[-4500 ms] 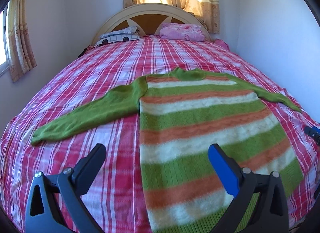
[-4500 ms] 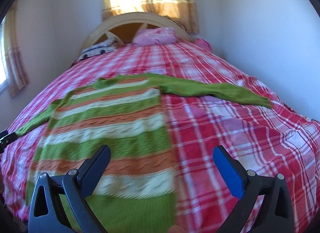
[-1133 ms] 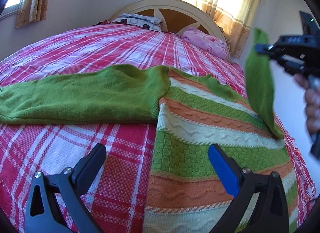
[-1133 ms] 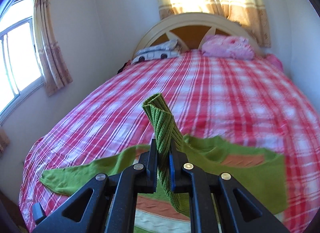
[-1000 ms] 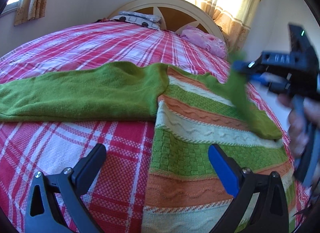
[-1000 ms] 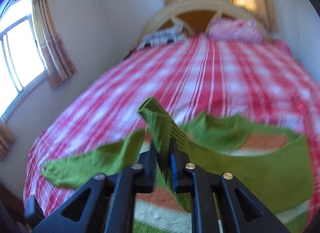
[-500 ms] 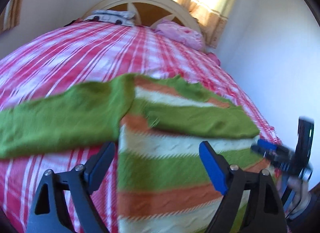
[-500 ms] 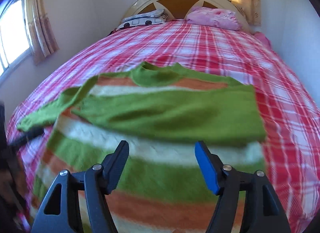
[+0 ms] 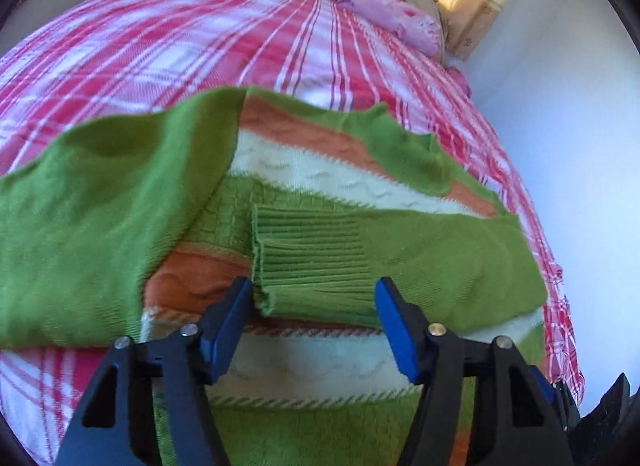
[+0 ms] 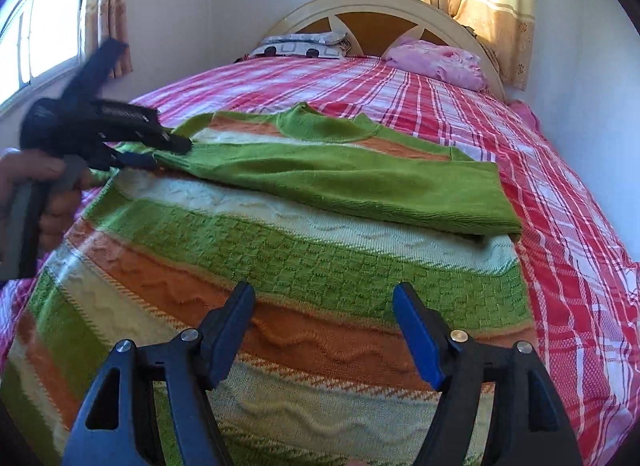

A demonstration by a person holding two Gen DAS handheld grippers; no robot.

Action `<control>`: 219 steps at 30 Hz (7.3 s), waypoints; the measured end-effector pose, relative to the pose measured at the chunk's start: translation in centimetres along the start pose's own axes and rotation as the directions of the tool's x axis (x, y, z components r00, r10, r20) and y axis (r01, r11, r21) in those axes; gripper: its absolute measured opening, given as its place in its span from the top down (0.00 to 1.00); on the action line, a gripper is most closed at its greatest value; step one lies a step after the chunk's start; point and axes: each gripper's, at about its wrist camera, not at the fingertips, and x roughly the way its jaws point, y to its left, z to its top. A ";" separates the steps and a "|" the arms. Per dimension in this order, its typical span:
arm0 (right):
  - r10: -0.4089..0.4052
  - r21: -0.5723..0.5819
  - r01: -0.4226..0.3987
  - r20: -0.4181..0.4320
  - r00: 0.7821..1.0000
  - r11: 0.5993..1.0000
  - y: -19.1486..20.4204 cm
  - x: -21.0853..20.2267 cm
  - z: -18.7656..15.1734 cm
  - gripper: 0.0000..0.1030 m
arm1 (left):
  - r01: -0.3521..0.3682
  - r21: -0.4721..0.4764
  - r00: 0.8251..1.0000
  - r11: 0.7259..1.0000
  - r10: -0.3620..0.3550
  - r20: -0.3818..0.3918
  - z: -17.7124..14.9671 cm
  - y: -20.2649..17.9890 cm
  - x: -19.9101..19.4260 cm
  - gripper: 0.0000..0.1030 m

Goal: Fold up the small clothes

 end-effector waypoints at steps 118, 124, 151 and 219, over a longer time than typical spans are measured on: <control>-0.051 0.131 0.064 -0.097 0.994 0.989 -0.2 7.5 4.9 0.18 | 0.193 -0.707 0.820 0.681 0.283 0.497 -8.1 33.0 -17.3 0.34; -0.054 0.131 0.066 -0.095 0.994 0.989 -0.2 7.5 4.9 0.18 | 0.174 -0.710 0.830 0.682 0.286 0.479 -7.9 34.3 -16.9 0.92; 0.062 0.329 -0.074 0.047 0.997 0.941 -5.2 0.3 4.0 0.18 | 0.308 -0.307 0.767 0.901 -0.043 0.641 0.6 20.3 -22.1 0.95; 0.120 0.426 -0.136 0.064 0.991 0.894 -11.6 -4.4 -5.4 0.15 | -0.166 0.408 0.932 0.898 0.008 0.361 -3.9 -7.8 -7.7 0.28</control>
